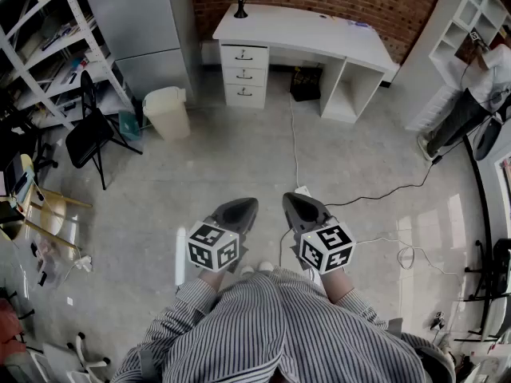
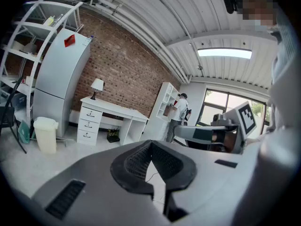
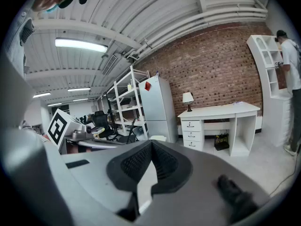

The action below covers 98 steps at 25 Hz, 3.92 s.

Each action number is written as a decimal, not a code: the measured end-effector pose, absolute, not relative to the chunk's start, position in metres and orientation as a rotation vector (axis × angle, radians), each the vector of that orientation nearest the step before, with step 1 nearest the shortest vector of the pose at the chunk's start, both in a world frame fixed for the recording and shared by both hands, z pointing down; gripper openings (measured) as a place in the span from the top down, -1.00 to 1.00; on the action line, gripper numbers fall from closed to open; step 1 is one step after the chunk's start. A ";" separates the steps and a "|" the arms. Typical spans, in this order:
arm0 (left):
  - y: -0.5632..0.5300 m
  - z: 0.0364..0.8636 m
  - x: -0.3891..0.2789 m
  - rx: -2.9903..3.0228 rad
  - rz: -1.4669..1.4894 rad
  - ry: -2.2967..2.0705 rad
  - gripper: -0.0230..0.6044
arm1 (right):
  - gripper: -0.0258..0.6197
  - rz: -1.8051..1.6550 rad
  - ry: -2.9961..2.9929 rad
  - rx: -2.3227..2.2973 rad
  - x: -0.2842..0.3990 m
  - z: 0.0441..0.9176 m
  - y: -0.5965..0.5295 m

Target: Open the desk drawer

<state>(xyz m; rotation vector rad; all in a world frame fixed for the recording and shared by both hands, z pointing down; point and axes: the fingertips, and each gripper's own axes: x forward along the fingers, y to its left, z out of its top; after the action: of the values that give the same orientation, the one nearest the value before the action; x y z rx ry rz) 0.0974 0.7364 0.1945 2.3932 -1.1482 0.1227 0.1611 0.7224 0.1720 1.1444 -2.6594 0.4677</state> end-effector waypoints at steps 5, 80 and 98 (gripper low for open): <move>0.736 0.198 0.101 2.351 0.093 -1.160 0.89 | 0.87 0.484 -2.694 1.125 0.147 0.175 0.722; 0.274 0.236 0.003 2.360 0.139 -1.153 0.89 | 0.87 0.618 -2.678 1.102 0.035 0.224 0.261; 0.039 0.241 0.012 2.286 0.101 -1.240 0.89 | 0.87 0.624 -2.740 0.952 0.044 0.220 0.016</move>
<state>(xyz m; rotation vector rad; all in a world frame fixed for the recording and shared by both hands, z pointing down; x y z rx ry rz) 0.0123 0.0394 0.2407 2.2862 -1.2400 0.1006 0.0440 0.0156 0.2199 0.9521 -2.7396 0.6245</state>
